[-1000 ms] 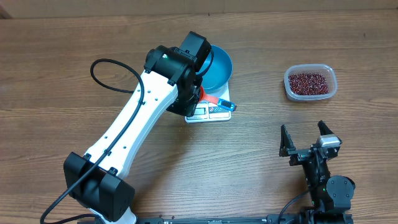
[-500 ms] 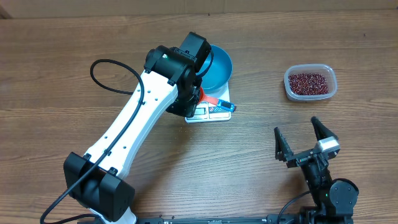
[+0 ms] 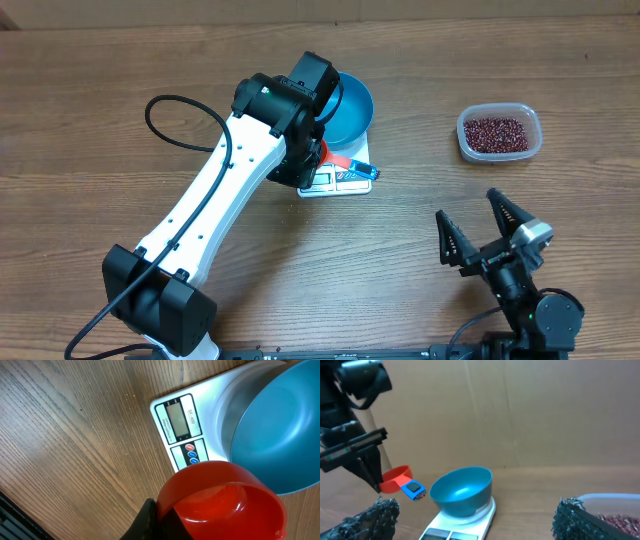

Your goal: Scoop item into bowl and weigh 150g on scale

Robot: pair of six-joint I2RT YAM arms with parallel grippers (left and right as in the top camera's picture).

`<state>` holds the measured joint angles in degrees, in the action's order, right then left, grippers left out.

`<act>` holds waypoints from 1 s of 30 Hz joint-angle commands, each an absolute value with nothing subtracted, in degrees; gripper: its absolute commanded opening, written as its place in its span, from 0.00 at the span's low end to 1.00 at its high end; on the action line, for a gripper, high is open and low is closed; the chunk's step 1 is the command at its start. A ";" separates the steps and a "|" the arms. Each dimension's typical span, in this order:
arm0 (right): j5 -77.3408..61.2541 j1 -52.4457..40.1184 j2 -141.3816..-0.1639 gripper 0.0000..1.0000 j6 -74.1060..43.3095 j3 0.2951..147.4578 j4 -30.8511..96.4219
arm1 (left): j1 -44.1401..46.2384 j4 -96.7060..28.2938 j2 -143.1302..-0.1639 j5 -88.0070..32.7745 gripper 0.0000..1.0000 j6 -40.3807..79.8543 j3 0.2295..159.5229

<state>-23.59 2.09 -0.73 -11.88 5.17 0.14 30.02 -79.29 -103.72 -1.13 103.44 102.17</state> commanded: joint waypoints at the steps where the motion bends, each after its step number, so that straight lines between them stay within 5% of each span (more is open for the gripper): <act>1: -24.08 3.88 -1.98 1.00 -13.93 13.10 5.15 | 30.46 -79.50 -103.48 -1.08 0.04 104.40 103.33; 12: -29.15 5.48 -26.89 1.00 -13.50 33.78 17.72 | 30.46 -79.48 -103.48 -1.06 0.04 104.62 103.33; 19: -46.81 5.48 -51.22 1.00 -13.85 39.83 7.33 | 30.46 -79.44 -103.48 -0.91 0.05 108.51 103.33; 30: -54.17 5.48 -68.62 1.00 -46.48 39.83 -2.31 | 30.46 -78.78 -103.48 -1.89 0.04 113.25 103.33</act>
<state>-51.92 5.26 -66.76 -34.52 38.72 -1.04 30.02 -78.87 -103.72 -1.28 110.74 102.24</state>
